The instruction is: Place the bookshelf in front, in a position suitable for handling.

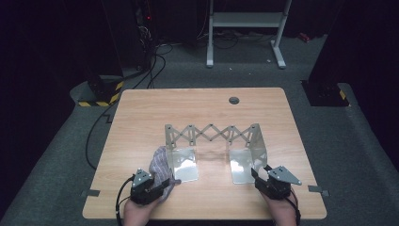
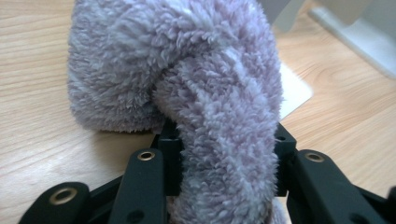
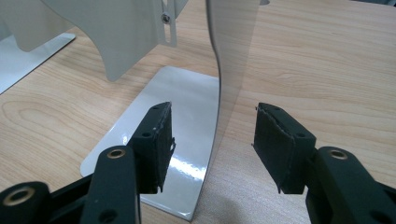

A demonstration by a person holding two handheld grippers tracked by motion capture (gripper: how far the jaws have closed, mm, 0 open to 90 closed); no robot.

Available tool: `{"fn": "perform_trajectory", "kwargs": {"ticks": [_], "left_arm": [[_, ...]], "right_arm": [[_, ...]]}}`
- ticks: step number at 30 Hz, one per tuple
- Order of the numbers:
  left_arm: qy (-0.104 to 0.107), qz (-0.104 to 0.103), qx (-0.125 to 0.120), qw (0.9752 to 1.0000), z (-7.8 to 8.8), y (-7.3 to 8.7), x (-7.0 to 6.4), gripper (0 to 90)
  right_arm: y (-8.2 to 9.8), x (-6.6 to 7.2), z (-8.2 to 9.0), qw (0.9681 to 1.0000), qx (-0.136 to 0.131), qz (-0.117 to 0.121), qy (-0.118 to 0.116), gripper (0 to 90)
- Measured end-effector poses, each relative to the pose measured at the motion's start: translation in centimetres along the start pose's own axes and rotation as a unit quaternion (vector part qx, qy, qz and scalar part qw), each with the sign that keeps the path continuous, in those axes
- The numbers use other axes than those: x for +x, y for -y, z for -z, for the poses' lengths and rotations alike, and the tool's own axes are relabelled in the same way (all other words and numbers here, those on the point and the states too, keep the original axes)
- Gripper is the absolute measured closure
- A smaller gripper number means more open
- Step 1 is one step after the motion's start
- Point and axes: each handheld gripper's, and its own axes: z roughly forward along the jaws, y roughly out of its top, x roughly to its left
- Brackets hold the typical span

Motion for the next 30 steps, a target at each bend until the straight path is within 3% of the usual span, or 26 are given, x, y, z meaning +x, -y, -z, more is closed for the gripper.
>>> {"fn": "perform_trajectory", "kwargs": {"ticks": [5, 9, 14, 19, 22, 24, 30], "left_arm": [[0.017, 0.014, -0.055, 0.9982, 1.9, -1.1, -0.9, 60.6], [0.016, -0.009, -0.096, 0.9952, 4.0, -2.4, -1.9, 60.6], [0.017, -0.023, -0.122, 0.9921, 5.5, -3.3, -2.3, 60.6], [0.009, -0.017, -0.133, 0.9909, 5.5, -3.8, -1.0, 60.8], [0.006, -0.024, -0.138, 0.9902, 5.2, -4.2, -0.2, 60.9], [0.002, -0.024, -0.138, 0.9901, 5.0, -4.8, 0.2, 60.9], [-0.023, -0.029, -0.161, 0.9862, 4.7, -7.5, 1.4, 60.9]], "right_arm": [[0.0, -0.1, 0.0, 1.0, 0.0, -0.004, 0.0, 46.8], [0.1, -0.1, 0.1, 1.0, 0.0, -0.008, 0.001, 47.0], [0.0, -0.2, 0.1, 1.0, -0.001, -0.007, 0.002, 47.2], [0.0, -0.2, 0.2, 0.9999, -0.004, -0.009, 0.005, 47.0], [0.1, -0.2, 0.3, 0.9999, -0.005, -0.011, 0.006, 47.0], [0.1, -0.3, 0.3, 0.9999, -0.005, -0.011, 0.006, 47.0], [0.1, -0.4, 0.4, 0.9999, -0.005, -0.013, 0.009, 47.1]]}}
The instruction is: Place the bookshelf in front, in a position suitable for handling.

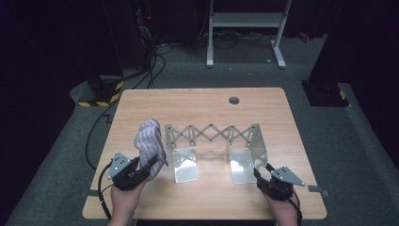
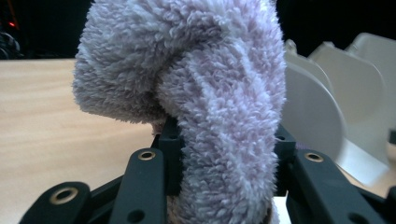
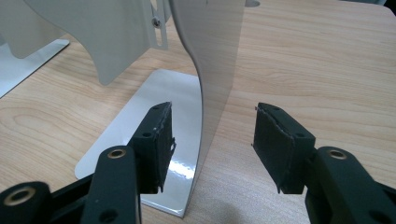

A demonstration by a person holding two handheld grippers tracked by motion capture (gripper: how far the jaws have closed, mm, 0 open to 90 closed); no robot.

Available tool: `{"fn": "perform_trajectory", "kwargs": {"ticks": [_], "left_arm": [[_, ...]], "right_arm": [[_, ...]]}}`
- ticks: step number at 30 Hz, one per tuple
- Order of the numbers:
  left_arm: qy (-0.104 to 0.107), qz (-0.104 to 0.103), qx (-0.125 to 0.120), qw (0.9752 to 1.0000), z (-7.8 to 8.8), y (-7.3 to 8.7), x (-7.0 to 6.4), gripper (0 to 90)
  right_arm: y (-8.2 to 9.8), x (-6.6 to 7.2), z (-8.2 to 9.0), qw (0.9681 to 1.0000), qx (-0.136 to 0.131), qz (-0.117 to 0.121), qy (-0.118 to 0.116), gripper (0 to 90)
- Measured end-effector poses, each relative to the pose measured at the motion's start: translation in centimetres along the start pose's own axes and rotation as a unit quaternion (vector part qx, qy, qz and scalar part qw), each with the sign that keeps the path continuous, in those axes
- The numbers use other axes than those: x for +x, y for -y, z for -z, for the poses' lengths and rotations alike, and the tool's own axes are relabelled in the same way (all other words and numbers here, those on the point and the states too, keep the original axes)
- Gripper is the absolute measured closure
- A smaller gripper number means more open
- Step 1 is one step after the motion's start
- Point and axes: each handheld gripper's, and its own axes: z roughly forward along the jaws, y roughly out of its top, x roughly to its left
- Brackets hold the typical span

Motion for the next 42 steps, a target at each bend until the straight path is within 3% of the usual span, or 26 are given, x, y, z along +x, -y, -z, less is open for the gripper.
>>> {"fn": "perform_trajectory", "kwargs": {"ticks": [4, 9, 12, 16, 19, 22, 23, 24, 26, 30, 32, 36, 40, 42], "left_arm": [[-0.011, 0.012, -0.011, 0.9998, -1.4, -1.0, 1.2, 61.1], [-0.008, 0.023, -0.01, 0.9997, -2.6, -0.5, 1.6, 61.2], [-0.005, 0.024, 0.0, 0.9997, -3.3, 0.7, 1.6, 61.3], [0.002, 0.015, 0.036, 0.9992, -4.6, 2.2, 1.6, 61.3], [0.005, 0.011, 0.078, 0.9969, -5.9, 3.6, 2.0, 61.3], [-0.009, -0.002, 0.116, 0.9932, -7.1, 4.8, 2.2, 61.4], [-0.02, -0.014, 0.136, 0.9905, -7.8, 5.5, 2.3, 61.4], [-0.02, -0.014, 0.136, 0.9905, -7.8, 5.5, 2.3, 61.3], [-0.03, -0.024, 0.166, 0.9854, -8.6, 6.1, 2.4, 61.3], [-0.034, -0.017, 0.17, 0.9848, -8.8, 6.1, 2.4, 61.2], [-0.027, -0.005, 0.165, 0.9859, -8.6, 5.9, 2.4, 61.2], [-0.012, 0.017, 0.127, 0.9917, -7.6, 4.9, 2.5, 61.2], [0.0, 0.023, 0.08, 0.9966, -6.0, 2.8, 2.0, 61.2], [0.005, 0.012, 0.05, 0.9986, -4.9, 1.4, 1.3, 61.2]], "right_arm": [[0.0, 0.0, -0.1, 1.0, 0.001, 0.001, 0.001, 47.1], [0.0, -0.2, 0.0, 1.0, 0.001, -0.002, 0.004, 47.1], [0.1, -0.4, 0.0, 1.0, 0.002, -0.006, 0.006, 47.1], [0.2, -0.4, -0.1, 1.0, 0.004, -0.006, 0.007, 47.1], [0.2, -0.3, -0.3, 0.9999, 0.007, -0.007, 0.006, 47.1], [0.2, -0.2, -0.4, 0.9999, 0.008, -0.007, 0.005, 47.5], [0.2, -0.1, -0.4, 0.9999, 0.01, -0.005, 0.003, 47.9], [0.2, -0.1, -0.4, 0.9999, 0.01, -0.005, 0.003, 47.9], [0.2, 0.0, -0.4, 0.9999, 0.01, -0.003, 0.004, 47.3], [0.2, -0.1, -0.3, 1.0, 0.009, -0.002, 0.004, 47.3], [0.3, -0.2, -0.4, 0.9999, 0.01, -0.004, 0.004, 47.3], [0.2, -0.2, -0.4, 0.9999, 0.01, -0.004, 0.004, 47.3], [0.2, -0.1, -0.4, 0.9999, 0.009, -0.001, 0.005, 47.2], [0.1, 0.0, -0.3, 1.0, 0.009, -0.001, 0.003, 47.2]]}}
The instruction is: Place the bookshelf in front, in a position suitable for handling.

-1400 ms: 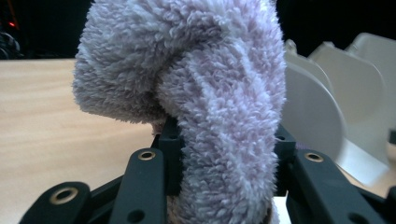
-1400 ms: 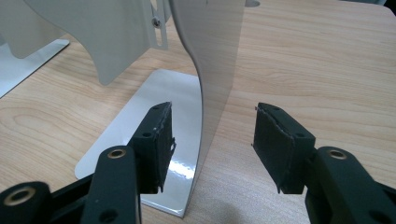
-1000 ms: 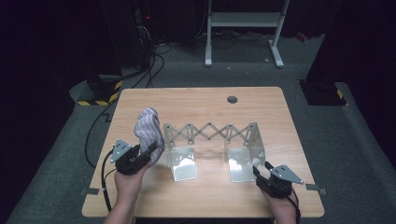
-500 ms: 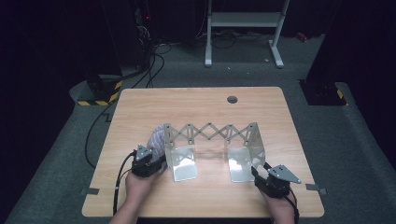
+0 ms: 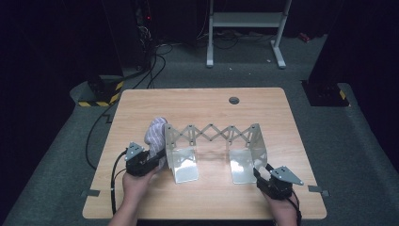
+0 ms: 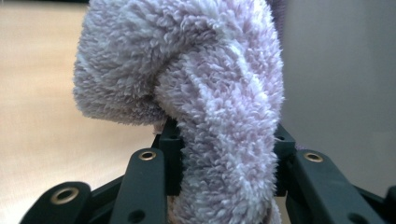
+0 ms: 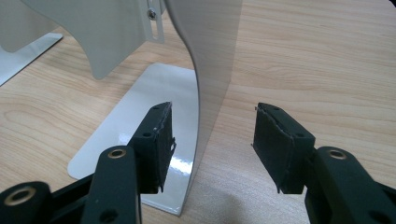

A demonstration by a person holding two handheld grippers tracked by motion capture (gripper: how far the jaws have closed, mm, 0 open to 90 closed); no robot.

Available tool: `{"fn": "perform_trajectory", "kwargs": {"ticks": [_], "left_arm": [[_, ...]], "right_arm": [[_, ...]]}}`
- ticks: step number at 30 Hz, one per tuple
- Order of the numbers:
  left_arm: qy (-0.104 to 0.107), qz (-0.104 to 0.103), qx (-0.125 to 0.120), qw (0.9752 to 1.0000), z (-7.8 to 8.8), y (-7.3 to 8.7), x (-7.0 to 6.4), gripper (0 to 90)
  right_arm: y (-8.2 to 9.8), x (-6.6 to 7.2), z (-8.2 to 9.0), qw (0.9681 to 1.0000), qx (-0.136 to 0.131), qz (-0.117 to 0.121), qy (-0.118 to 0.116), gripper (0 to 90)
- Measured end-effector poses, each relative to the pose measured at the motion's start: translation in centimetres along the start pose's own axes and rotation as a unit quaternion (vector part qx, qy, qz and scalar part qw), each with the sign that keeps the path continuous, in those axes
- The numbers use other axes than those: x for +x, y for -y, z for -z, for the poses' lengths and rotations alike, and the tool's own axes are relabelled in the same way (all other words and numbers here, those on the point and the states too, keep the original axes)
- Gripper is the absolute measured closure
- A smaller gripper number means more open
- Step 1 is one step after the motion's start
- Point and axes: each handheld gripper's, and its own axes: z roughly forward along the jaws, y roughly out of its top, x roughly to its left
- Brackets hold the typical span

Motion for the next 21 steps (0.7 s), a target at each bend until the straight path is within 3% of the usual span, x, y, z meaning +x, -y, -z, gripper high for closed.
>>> {"fn": "perform_trajectory", "kwargs": {"ticks": [5, 9, 13, 15, 17, 18, 21], "left_arm": [[0.011, -0.012, -0.047, 0.9988, 1.9, -1.7, -1.2, 61.2], [0.002, -0.027, -0.053, 0.9983, 2.0, -1.8, -1.7, 61.2], [-0.002, -0.006, -0.017, 0.9998, 0.2, -0.2, -0.5, 61.9], [-0.008, -0.013, 0.02, 0.9997, -1.0, 0.8, -0.1, 62.0], [-0.016, -0.017, 0.051, 0.9984, -2.2, 1.7, 0.1, 62.2], [-0.02, -0.018, 0.079, 0.9965, -2.9, 2.1, 0.3, 62.3], [-0.032, -0.023, 0.12, 0.992, -4.0, 3.0, 0.5, 62.3]], "right_arm": [[-0.1, 0.5, 0.1, 1.0, -0.002, 0.009, -0.003, 47.1], [-0.1, 0.6, 0.1, 0.9999, -0.002, 0.01, -0.004, 47.0], [-0.1, 0.4, 0.1, 1.0, -0.002, 0.008, -0.004, 47.0], [-0.1, 0.4, 0.1, 1.0, -0.002, 0.009, -0.004, 47.0], [-0.1, 0.4, 0.1, 0.9999, -0.002, 0.009, -0.003, 47.0], [-0.1, 0.4, 0.1, 0.9999, -0.003, 0.009, -0.004, 47.0], [-0.1, 0.5, 0.1, 0.9999, -0.003, 0.011, -0.004, 47.0]]}}
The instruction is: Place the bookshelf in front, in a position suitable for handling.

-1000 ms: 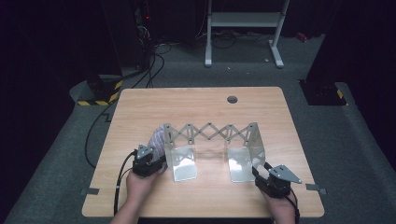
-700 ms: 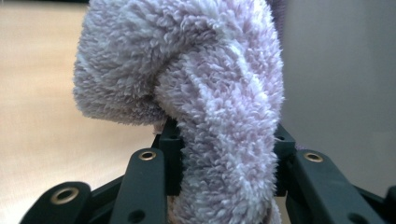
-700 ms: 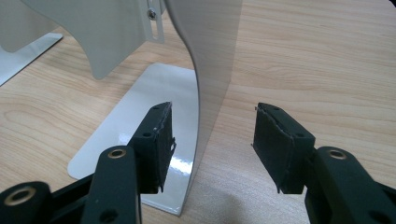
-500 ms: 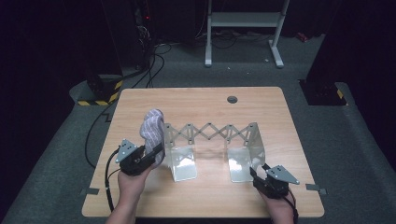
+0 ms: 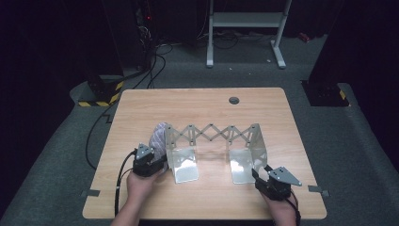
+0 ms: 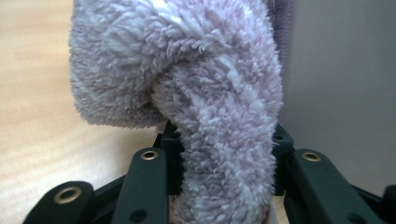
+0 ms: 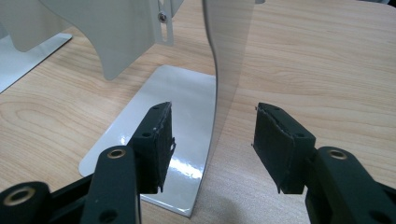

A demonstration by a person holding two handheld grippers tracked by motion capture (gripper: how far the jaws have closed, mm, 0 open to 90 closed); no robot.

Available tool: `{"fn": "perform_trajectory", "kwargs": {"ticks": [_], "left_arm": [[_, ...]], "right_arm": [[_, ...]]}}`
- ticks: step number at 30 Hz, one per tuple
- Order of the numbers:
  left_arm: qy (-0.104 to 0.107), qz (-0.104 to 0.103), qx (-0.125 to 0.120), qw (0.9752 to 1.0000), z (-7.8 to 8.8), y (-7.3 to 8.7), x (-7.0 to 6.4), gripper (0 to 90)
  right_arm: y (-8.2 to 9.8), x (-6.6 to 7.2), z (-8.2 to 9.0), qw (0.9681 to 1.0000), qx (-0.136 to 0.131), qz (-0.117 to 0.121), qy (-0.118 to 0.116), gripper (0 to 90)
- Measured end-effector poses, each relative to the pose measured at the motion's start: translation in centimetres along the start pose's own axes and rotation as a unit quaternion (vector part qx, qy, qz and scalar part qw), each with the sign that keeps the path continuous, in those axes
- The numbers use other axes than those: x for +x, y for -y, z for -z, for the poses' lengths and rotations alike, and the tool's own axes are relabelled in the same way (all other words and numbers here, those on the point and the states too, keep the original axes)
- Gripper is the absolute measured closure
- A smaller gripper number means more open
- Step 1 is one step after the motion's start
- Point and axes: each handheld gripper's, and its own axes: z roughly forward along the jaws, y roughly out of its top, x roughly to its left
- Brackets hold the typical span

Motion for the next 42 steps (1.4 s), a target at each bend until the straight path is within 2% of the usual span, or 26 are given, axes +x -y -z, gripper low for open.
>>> {"fn": "perform_trajectory", "kwargs": {"ticks": [2, 7, 12, 15, 17, 21, 24, 25, 29, 34, 37, 42], "left_arm": [[-0.009, -0.006, 0.03, 0.9995, -0.8, 0.3, 0.1, 62.2], [-0.006, -0.003, 0.025, 0.9997, -0.8, 0.4, 0.2, 61.9], [0.004, 0.003, 0.0, 1.0, 0.1, 0.2, 0.1, 61.8], [0.017, 0.016, -0.037, 0.999, 1.3, -0.4, -0.1, 61.6], [0.011, 0.011, -0.058, 0.9982, 2.2, -0.8, -0.3, 61.6], [0.015, 0.01, -0.109, 0.9939, 4.2, -2.0, -1.2, 61.6], [0.024, 0.01, -0.133, 0.9907, 5.5, -2.6, -1.6, 61.6], [0.029, 0.013, -0.145, 0.9889, 6.0, -2.8, -1.7, 61.6], [0.038, 0.0, -0.181, 0.9828, 8.1, -3.7, -2.5, 61.6], [0.057, -0.009, -0.224, 0.973, 10.7, -4.6, -3.6, 61.6], [0.072, -0.023, -0.238, 0.9684, 11.7, -4.9, -4.7, 61.6], [0.096, -0.056, -0.236, 0.9655, 11.9, -4.9, -7.2, 61.6]], "right_arm": [[0.0, 0.0, 0.0, 1.0, 0.001, 0.0, -0.001, 47.0], [0.0, 0.1, -0.1, 1.0, 0.002, 0.002, -0.002, 47.0], [0.0, 0.1, 0.0, 1.0, 0.001, 0.002, -0.002, 47.0], [0.0, 0.0, 0.0, 1.0, 0.001, 0.0, -0.001, 46.9], [0.0, 0.0, 0.0, 1.0, 0.0, 0.001, -0.001, 47.0], [0.0, 0.1, -0.1, 1.0, 0.001, 0.002, -0.002, 47.0], [0.0, 0.2, -0.1, 1.0, 0.0, 0.002, -0.003, 47.0], [0.0, 0.2, -0.1, 1.0, 0.001, 0.003, -0.002, 47.0], [0.0, 0.2, -0.1, 1.0, 0.001, 0.003, -0.003, 47.0], [0.0, 0.2, -0.1, 1.0, 0.001, 0.003, -0.003, 47.0], [0.1, 0.2, -0.2, 1.0, 0.002, 0.001, -0.004, 47.0], [0.1, 0.3, -0.2, 1.0, 0.002, 0.003, -0.005, 47.0]]}}
